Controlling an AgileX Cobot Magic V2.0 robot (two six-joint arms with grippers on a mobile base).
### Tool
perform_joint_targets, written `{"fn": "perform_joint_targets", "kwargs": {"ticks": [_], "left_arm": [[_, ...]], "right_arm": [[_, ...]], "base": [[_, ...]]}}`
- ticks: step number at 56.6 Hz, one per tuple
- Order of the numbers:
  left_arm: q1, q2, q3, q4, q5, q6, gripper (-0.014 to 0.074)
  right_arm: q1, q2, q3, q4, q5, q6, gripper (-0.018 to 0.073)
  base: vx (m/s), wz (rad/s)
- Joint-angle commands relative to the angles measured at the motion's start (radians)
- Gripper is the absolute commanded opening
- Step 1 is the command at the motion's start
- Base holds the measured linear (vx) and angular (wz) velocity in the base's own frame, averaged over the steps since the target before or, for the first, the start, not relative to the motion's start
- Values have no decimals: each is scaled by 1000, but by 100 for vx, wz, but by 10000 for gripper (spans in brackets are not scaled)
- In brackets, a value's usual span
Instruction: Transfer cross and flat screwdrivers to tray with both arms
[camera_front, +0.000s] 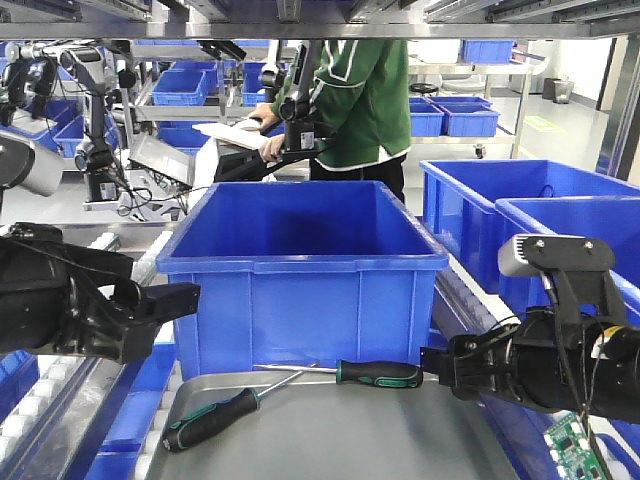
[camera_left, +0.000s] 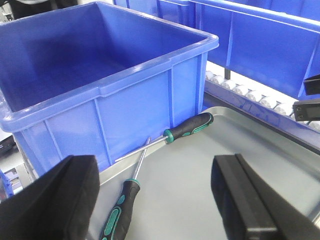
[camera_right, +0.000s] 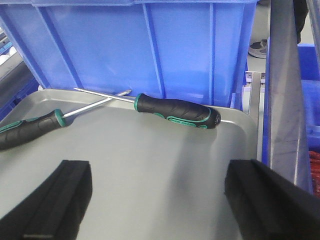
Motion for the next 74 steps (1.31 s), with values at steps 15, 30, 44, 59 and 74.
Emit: {"fn": "perform_joint_targets", "kwargs": {"ticks": [15, 30, 44, 59, 74], "left_arm": [[-3, -47, -1, -3, -52, -8, 578], [10, -300, 430, 37, -386, -9, 363], [153, -641, 810, 85, -444, -10, 29], [330, -1004, 1065, 193, -446, -150, -8], [408, -1167, 1218, 196, -520, -274, -8]], "right_arm": [[-3, -31, -30, 0, -66, -5, 592], [-3, -31, -30, 0, -66, -5, 592], [-3, -31, -30, 0, -66, -5, 592], [-3, -31, -30, 0, -67, -8, 592], [-3, -31, -30, 0, -60, -8, 592]], "base": [[0, 0], [0, 0], [0, 0], [0, 0], [0, 0]]}}
